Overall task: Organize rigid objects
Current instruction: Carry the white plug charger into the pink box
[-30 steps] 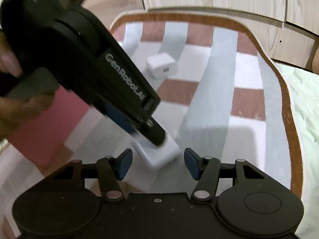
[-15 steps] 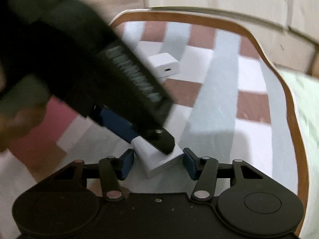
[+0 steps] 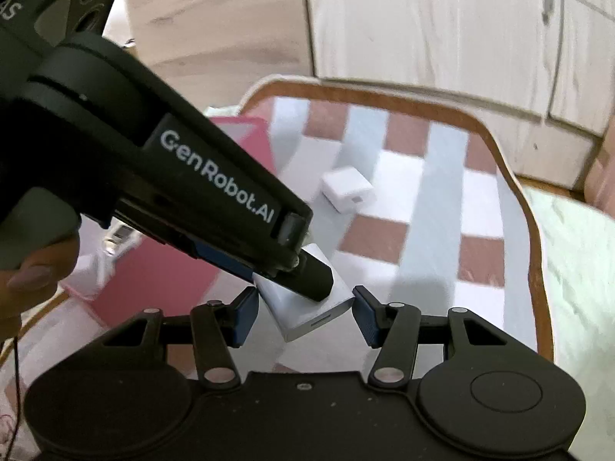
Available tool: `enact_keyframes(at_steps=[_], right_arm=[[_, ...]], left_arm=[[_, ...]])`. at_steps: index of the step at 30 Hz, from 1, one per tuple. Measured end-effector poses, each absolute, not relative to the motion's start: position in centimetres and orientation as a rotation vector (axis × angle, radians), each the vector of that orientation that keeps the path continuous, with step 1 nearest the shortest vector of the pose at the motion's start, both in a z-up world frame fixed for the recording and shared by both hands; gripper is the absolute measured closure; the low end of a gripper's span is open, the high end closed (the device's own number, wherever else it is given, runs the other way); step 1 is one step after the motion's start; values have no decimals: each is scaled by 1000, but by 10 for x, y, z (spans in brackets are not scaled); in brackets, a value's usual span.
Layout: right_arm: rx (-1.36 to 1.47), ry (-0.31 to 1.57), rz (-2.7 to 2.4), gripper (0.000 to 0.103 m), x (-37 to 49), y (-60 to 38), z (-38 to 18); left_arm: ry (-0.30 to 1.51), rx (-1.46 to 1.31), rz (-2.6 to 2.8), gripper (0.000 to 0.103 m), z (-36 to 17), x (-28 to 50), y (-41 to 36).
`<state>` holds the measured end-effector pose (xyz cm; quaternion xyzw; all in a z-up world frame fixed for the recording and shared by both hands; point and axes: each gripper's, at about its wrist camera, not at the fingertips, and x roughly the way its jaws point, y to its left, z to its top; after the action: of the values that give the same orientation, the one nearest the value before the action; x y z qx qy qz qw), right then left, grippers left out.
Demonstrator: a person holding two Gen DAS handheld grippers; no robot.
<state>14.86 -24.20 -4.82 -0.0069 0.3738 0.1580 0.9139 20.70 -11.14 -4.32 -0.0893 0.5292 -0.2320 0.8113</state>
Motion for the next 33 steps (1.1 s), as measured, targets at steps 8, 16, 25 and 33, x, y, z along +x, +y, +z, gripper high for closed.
enact_keyframes(at_steps=[8,16,25,33], right_arm=[[-92,693,396,44,133,-197,-4],[-165,618,521,44,141,-144,16],[-230,651,651,43,184,-107,6],[-268,772,721,44,230,-76,-29]], left_arm=[[1037,-240,-463,65,2,177,-48],[968,-294,-366,65,28,156,20],[956,-367,-250,65,15,180,70],[1001,-413,-198,65,-23,231,87]])
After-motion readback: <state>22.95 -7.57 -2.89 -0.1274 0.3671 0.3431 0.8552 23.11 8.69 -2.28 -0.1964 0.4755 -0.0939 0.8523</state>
